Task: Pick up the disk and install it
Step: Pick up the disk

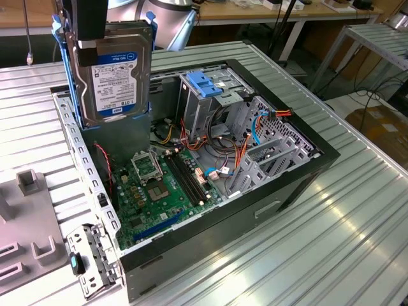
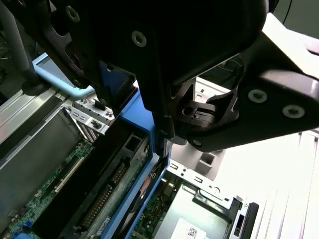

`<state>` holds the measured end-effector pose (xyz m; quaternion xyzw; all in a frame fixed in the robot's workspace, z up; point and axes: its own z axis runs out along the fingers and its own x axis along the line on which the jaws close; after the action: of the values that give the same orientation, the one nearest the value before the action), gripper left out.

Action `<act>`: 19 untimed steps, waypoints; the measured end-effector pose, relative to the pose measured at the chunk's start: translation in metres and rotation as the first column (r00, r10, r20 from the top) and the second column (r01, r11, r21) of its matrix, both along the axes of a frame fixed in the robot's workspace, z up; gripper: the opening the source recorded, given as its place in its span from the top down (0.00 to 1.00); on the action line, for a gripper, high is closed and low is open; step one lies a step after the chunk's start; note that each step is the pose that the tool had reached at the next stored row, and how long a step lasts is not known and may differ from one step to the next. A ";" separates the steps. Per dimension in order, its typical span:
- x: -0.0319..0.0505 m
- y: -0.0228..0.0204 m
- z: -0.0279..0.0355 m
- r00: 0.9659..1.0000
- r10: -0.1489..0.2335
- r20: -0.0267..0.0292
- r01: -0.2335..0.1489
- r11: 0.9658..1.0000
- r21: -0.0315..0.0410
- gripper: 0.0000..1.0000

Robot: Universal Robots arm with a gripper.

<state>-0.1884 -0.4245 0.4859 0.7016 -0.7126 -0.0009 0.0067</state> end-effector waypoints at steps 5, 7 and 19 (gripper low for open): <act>0.0138 0.0000 0.0000 1.000 0.000 0.000 0.000 1.000 0.000 0.63; 0.0172 0.0000 0.0000 1.000 0.000 0.000 0.000 1.000 0.000 0.63; 0.0415 0.0000 0.0000 1.000 -0.001 0.000 0.001 1.000 0.000 0.63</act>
<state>-0.1469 -0.4245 0.4859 0.7012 -0.7129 -0.0009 0.0068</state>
